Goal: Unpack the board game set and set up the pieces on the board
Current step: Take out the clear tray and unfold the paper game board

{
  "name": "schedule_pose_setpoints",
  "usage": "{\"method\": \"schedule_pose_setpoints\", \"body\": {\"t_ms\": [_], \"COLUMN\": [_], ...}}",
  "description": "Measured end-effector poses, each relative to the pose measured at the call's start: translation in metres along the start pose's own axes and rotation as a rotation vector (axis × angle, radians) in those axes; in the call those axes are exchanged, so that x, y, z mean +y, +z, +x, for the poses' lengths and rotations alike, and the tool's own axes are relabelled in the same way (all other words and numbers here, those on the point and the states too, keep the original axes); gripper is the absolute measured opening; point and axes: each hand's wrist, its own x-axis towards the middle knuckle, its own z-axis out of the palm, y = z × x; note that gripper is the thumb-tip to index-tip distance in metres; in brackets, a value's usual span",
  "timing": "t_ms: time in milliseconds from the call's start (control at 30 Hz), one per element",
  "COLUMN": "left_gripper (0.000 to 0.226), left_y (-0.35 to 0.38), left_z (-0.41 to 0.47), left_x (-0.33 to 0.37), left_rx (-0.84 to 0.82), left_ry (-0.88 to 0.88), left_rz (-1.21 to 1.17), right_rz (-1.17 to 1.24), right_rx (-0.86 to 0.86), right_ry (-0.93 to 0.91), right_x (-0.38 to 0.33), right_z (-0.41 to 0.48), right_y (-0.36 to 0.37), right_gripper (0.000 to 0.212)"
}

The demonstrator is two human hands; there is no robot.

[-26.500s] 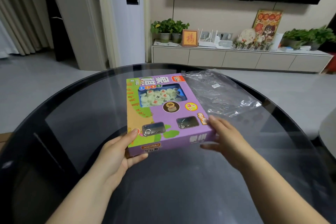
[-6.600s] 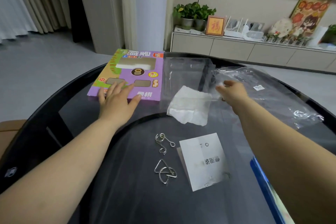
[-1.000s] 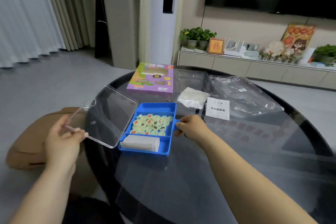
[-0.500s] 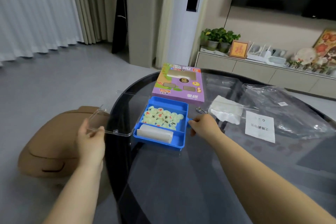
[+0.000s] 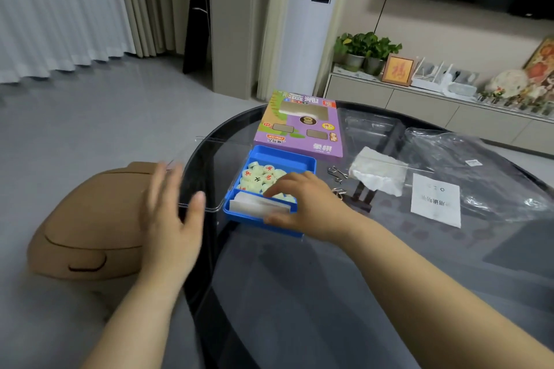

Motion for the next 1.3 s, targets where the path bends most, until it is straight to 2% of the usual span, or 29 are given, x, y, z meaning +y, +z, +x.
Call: {"method": "schedule_pose_setpoints", "body": {"t_ms": [33, 100, 167, 300, 400, 500, 600, 700, 833, 867, 933, 1033, 1167, 1300], "left_gripper": [0.067, 0.072, 0.056, 0.053, 0.056, 0.059, 0.063, 0.057, 0.081, 0.08, 0.057, 0.024, 0.024, 0.022], "left_y": [0.002, 0.007, 0.011, 0.012, 0.012, 0.007, 0.006, 0.011, 0.026, 0.032, 0.046, 0.068, 0.092, 0.1], "left_z": [-0.004, -0.011, -0.013, -0.012, -0.011, -0.011, -0.015, -0.035, -0.066, -0.07, -0.079, -0.091, -0.102, -0.112], "left_x": [0.008, 0.017, 0.018, 0.019, 0.019, 0.025, 0.043, 0.077, 0.107, 0.112, 0.122, 0.141, 0.16, 0.156], "left_rx": [-0.114, -0.316, -0.434, -0.469, -0.455, -0.331, -0.264, -0.401, -0.671, -0.733, -0.811, -0.808, -0.713, -0.698], "left_ry": [0.089, 0.148, 0.091, 0.093, 0.09, 0.083, 0.103, 0.039, -0.151, -0.194, -0.189, -0.1, -0.077, -0.252], "left_rz": [0.034, 0.154, 0.261, 0.338, 0.319, 0.136, -0.174, -0.442, -0.78, -0.789, -0.742, -0.591, -0.456, -0.513], "right_rz": [-0.053, -0.091, -0.113, -0.108, 0.085, 0.447, 0.868, 1.174, 1.37, 1.392, 1.409, 1.41, 1.206, 1.052], "right_rx": [-0.001, 0.054, 0.111, 0.172, 0.274, 0.438, 0.57, 0.504, 0.286, 0.245, 0.222, 0.328, 0.621, 0.773], "right_ry": [-0.011, -0.003, 0.004, 0.019, 0.097, 0.183, 0.243, 0.287, 0.328, 0.345, 0.383, 0.45, 0.487, 0.343], "right_x": [-0.001, -0.001, -0.001, -0.001, 0.001, 0.005, 0.011, 0.02, 0.034, 0.039, 0.049, 0.07, 0.095, 0.101], "right_z": [0.002, 0.004, 0.007, 0.009, 0.002, -0.016, -0.046, -0.084, -0.134, -0.144, -0.163, -0.185, -0.208, -0.213], "right_y": [0.003, 0.009, 0.014, 0.019, 0.017, 0.003, -0.021, -0.036, -0.034, -0.032, -0.029, -0.024, -0.018, -0.009], "right_gripper": [0.038, 0.031, 0.027, 0.026, 0.024, 0.011, 0.025, 0.029, 0.031, 0.031, 0.029, 0.028, 0.027, 0.029]}}
